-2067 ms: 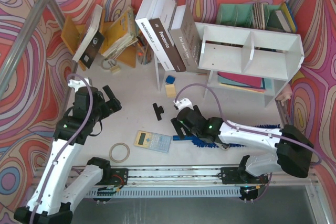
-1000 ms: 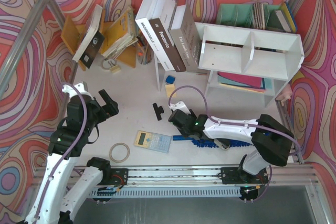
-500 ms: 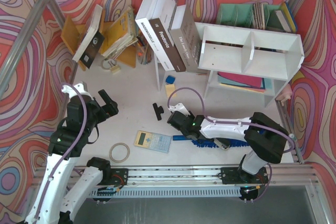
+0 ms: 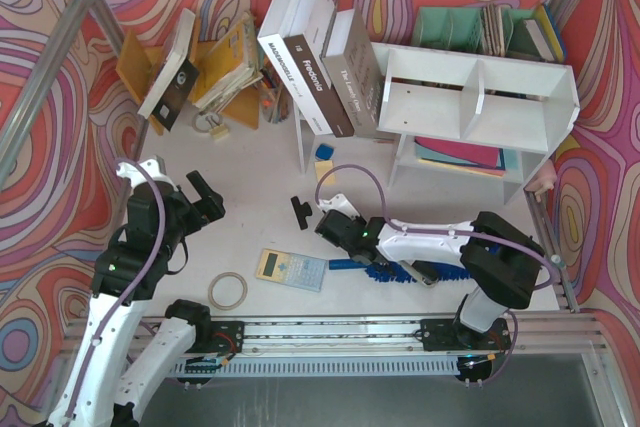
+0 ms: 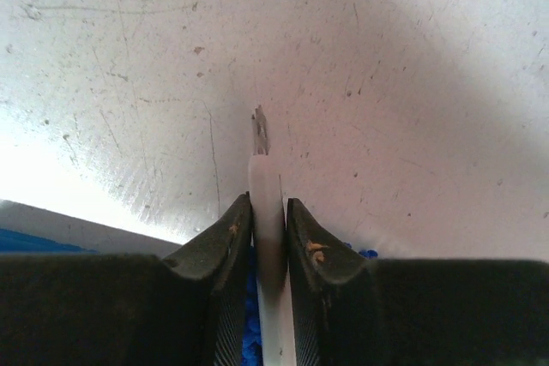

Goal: Dust the bookshelf with a duster

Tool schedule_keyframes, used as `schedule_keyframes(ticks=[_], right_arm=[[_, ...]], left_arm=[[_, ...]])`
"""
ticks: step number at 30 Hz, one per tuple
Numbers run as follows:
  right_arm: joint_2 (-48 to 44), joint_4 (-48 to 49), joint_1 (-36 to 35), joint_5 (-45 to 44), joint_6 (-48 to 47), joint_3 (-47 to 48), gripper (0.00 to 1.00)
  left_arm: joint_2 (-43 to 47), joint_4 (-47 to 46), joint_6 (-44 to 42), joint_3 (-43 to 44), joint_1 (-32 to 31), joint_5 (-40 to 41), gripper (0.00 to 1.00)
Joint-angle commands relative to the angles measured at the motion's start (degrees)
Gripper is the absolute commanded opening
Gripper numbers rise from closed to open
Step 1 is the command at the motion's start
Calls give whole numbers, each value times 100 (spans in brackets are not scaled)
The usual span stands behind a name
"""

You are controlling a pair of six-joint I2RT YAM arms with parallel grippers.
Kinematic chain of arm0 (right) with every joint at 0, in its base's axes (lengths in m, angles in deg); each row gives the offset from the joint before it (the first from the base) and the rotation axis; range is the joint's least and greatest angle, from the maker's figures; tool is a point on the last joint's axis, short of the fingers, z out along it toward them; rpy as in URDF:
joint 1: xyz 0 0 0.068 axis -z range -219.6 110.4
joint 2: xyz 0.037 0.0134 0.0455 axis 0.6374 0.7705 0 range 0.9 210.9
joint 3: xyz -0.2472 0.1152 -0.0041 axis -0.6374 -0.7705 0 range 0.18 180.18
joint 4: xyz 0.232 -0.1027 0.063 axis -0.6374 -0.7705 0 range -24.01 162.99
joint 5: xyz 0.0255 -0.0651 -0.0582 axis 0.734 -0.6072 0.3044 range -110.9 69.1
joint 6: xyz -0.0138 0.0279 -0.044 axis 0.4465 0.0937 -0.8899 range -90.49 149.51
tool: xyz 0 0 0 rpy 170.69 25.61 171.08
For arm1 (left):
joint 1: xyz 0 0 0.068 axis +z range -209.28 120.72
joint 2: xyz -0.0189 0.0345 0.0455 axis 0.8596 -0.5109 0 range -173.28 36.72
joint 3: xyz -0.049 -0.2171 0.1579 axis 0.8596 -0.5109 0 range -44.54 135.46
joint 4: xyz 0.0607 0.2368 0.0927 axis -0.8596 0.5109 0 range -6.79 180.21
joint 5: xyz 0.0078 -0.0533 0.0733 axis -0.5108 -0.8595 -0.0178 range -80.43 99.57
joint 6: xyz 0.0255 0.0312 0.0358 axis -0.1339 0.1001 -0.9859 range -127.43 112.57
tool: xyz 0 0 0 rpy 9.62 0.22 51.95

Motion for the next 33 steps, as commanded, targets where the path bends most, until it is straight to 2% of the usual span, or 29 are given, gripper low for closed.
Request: schedule_keyframes(ticks=[1,11,20,27,33], right_arm=[[-14,-123,-34,-188,-56,266,28],[-108,-170,-37,-424,-190,550,25],[58,206,-37,-487,-563,989,22],[94,1055,-60,-227,-1318,989,22],[101,2076,-63,448,-2256,762,22]], left_arm=[[32,-66,-35,-92,1,94,98],[-2,-88,-29,-108,43,73,98],[44,-100,-15,-118,89,73,98],[115,-83,7,-128,106,157,99],[225,-92,29,-146,131,240,99]])
